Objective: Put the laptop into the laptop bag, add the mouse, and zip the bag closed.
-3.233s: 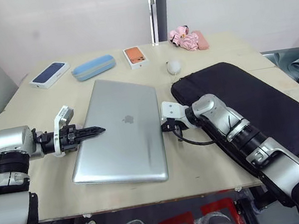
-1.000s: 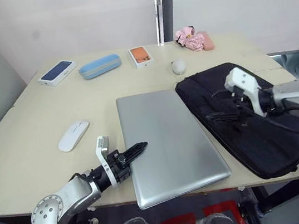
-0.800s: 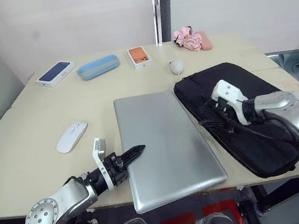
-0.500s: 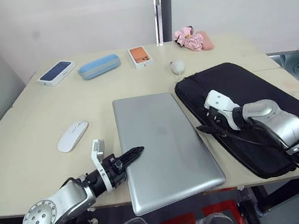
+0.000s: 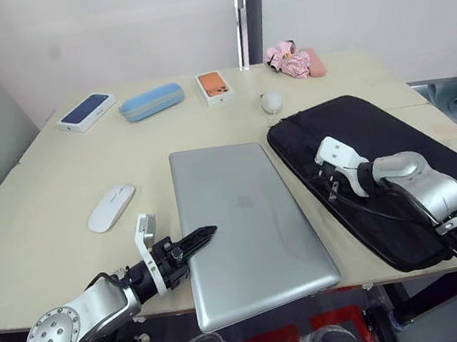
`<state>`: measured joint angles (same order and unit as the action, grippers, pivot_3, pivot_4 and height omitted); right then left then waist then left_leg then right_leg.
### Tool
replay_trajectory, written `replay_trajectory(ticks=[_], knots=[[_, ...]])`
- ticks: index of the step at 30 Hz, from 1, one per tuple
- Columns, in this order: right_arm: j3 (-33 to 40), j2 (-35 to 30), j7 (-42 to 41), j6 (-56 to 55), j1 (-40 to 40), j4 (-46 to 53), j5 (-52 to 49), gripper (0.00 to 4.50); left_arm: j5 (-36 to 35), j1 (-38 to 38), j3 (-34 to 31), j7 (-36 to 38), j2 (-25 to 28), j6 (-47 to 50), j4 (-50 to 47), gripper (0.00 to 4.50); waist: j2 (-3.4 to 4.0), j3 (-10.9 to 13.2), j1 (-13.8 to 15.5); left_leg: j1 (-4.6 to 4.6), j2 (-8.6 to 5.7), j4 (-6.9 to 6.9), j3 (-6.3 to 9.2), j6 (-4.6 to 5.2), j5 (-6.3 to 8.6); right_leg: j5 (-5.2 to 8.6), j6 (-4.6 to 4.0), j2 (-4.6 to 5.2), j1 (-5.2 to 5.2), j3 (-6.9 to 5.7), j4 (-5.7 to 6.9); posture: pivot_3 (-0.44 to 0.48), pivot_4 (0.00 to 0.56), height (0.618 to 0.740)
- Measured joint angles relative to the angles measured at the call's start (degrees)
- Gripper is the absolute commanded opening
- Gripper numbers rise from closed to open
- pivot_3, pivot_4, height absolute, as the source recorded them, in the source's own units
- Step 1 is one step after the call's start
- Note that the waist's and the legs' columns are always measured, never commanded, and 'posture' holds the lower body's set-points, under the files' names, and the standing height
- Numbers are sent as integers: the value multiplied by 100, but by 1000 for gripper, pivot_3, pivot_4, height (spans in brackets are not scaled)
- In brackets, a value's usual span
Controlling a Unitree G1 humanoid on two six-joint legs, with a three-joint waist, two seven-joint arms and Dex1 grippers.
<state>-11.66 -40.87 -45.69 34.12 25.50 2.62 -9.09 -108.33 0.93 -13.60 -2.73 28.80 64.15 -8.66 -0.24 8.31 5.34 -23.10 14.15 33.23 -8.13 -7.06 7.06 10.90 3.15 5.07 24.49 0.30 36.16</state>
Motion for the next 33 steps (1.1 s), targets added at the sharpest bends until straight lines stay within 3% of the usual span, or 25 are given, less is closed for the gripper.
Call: replay_trajectory(ticks=[10,22,28,33], knots=[[226,35,-33,217,-11,-5,-58,87,0,-15,6,70,46,4,0,314,0,0,2,0,0,3,0,0,0,-1,1,0,0,0,2,0,150,740],[364,24,192,487,-277,658,-137,4015,0,-23,24,149,100,38,0,314,0,0,0,1,0,2,0,0,0,-2,3,0,0,2,2,0,150,740],[128,15,338,484,-356,693,229,4015,0,-113,29,167,117,70,1,314,0,0,2,2,0,3,-1,0,0,-3,4,0,0,4,2,0,150,740],[134,64,411,466,-351,650,342,2482,0,-117,29,202,117,73,1,314,0,-1,-1,4,0,3,-1,0,0,-3,5,0,-1,5,3,0,150,740]])
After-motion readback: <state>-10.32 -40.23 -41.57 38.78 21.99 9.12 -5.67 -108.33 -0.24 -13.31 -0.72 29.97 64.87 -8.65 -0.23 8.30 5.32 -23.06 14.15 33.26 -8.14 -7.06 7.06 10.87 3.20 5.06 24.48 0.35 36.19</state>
